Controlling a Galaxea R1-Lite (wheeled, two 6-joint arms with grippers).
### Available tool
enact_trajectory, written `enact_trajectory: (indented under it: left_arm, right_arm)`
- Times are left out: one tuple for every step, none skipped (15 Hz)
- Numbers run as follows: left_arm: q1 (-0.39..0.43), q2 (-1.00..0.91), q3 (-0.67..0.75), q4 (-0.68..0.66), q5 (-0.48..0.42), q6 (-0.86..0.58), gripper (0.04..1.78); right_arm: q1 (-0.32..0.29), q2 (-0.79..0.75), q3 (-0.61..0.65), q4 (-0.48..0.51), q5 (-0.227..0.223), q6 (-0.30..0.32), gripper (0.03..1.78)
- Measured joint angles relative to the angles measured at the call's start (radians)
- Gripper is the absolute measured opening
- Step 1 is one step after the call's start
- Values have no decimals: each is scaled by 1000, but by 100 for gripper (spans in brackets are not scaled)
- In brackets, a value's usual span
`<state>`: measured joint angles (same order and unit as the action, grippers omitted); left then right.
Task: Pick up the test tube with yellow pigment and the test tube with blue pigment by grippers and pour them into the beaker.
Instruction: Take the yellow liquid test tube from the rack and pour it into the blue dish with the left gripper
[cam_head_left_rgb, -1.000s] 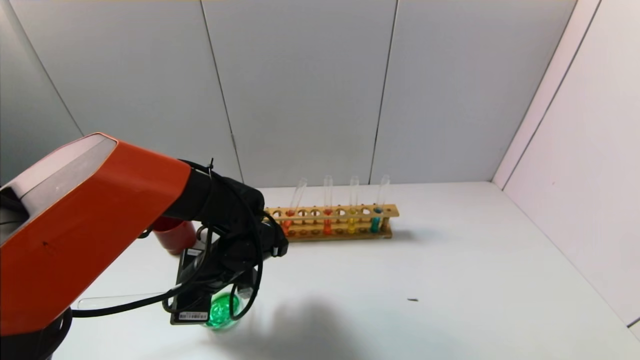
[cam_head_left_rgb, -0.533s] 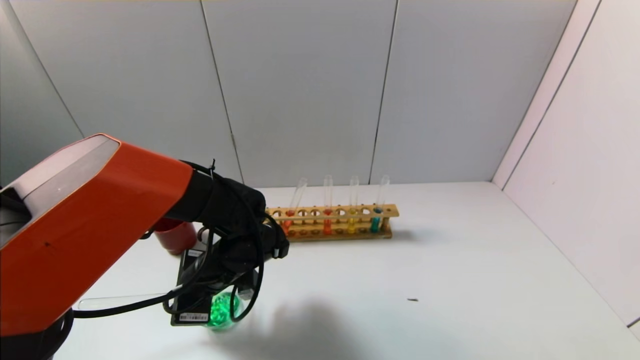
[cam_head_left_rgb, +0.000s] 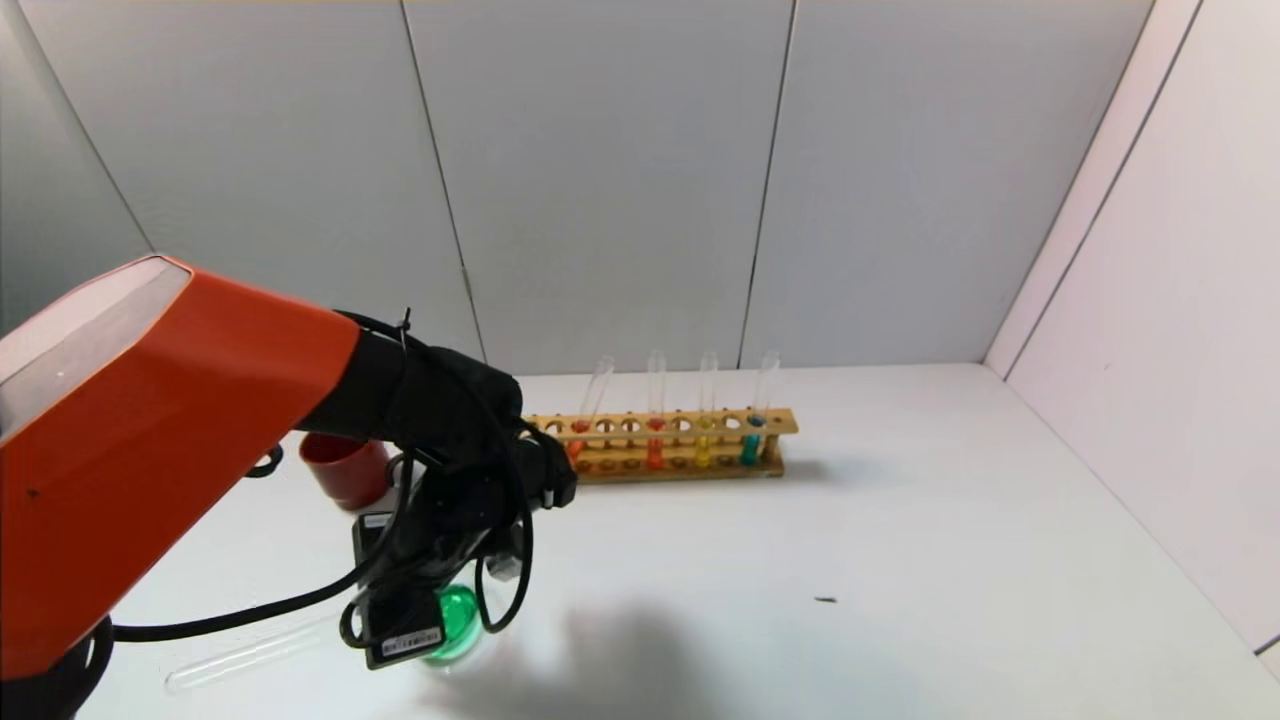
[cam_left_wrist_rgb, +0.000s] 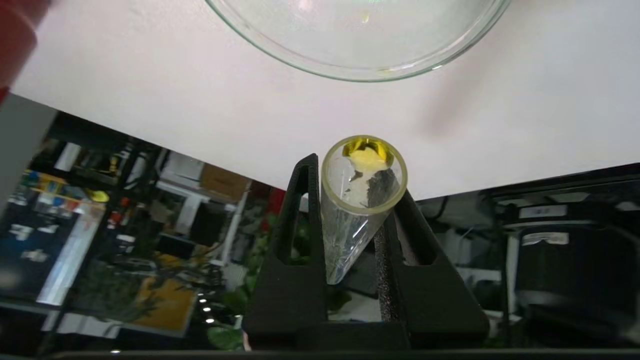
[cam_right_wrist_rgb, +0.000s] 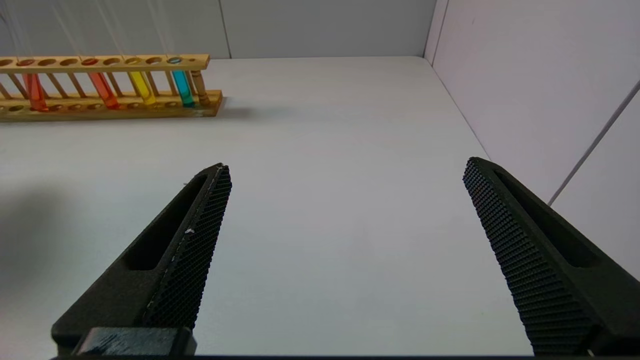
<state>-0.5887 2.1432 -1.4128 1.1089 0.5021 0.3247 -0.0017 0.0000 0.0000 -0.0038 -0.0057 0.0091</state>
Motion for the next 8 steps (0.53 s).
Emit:
enact_trajectory:
  left_arm:
    - [1, -21, 17, -16, -16, -17, 32]
    - [1, -51, 39, -51, -34, -26, 32]
    - [2, -84, 61, -91, -45, -34, 32]
    - [4, -122, 79, -133, -51, -41, 32]
    - [9, -157, 91, -162, -53, -57, 32]
    - [16, -192, 97, -181, -54, -85, 32]
    - [24, -228, 100, -193, -55, -122, 32]
    - [32, -265, 103, -201, -56, -154, 32]
  right_arm:
    - [0, 0, 0, 0, 0, 0, 170]
    - [0, 0, 0, 0, 0, 0, 170]
    - [0, 0, 0, 0, 0, 0, 170]
    - [0, 0, 0, 0, 0, 0, 170]
    - [0, 0, 0, 0, 0, 0, 170]
    - [0, 0, 0, 0, 0, 0, 170]
    - [0, 0, 0, 0, 0, 0, 170]
    - [0, 0, 0, 0, 0, 0, 170]
